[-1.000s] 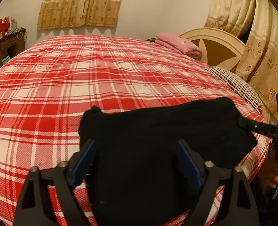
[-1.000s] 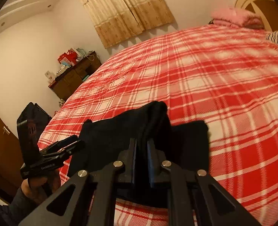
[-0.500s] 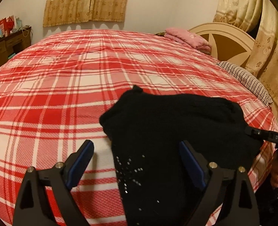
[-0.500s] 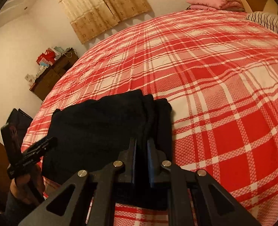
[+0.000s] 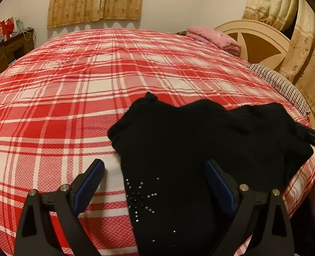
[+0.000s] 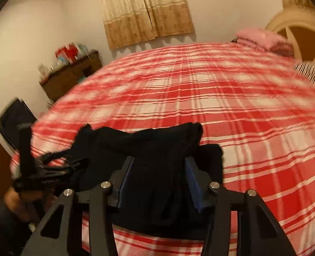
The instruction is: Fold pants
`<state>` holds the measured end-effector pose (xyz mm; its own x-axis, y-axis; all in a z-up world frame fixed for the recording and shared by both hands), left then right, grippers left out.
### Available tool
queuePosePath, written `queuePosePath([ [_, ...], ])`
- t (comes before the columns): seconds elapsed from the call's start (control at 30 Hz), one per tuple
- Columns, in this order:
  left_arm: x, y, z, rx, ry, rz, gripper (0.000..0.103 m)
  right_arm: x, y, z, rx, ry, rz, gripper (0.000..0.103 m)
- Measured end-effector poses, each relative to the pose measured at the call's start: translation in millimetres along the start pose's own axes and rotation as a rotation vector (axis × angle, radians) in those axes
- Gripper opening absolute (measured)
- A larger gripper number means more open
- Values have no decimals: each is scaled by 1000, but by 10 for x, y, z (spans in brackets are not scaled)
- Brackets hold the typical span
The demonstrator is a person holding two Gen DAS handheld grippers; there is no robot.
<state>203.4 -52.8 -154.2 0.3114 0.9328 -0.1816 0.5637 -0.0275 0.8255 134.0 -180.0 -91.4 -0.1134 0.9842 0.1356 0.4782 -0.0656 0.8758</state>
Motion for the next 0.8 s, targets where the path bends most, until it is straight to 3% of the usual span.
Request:
queuePosePath([
  [0.27, 15, -28, -4, 5, -10, -13, 97, -609, -172, 67, 106, -182, 100, 50],
  [0.33, 11, -25, -5, 5, -8, -12, 97, -692, -149, -12, 79, -191, 134, 50],
  [0.43, -1, -25, -13, 6, -4, -13, 97, -567, 0, -148, -7, -102, 153, 50],
  [0.5, -14, -24, -25, 4, -1, -8, 97, -339, 91, -154, -28, -3, 124, 55],
  [0.53, -18, -23, -28, 6, -1, -6, 97, -23, 123, -18, 18, 134, 88, 57],
  [0.57, -28, -23, -43, 7, 0, -4, 97, -23, 123, -18, 18, 134, 88, 57],
  [0.63, -47, -24, -83, 2, -2, 5, 97, 198, 102, 181, 82, 233, 68, 57],
  [0.7, -73, -44, -139, -1, -5, 19, 97, 282, 54, 382, 120, 222, 43, 57],
  [0.8, -123, -145, -174, 12, -17, 47, 99, 118, -74, 729, 209, 132, 74, 57],
])
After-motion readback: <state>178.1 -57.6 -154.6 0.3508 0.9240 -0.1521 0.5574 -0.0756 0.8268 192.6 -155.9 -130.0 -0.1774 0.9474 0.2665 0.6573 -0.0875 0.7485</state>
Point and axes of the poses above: each gripper's, at about its wrist camera, not at the fingertips, and z roughly the way its jaws point, x to its left, y to its top, the point moved 1 cm from there along z, roughly the way its jaws point, and after that the axes turned 13 degrees about -x, right-handed, at the moved point
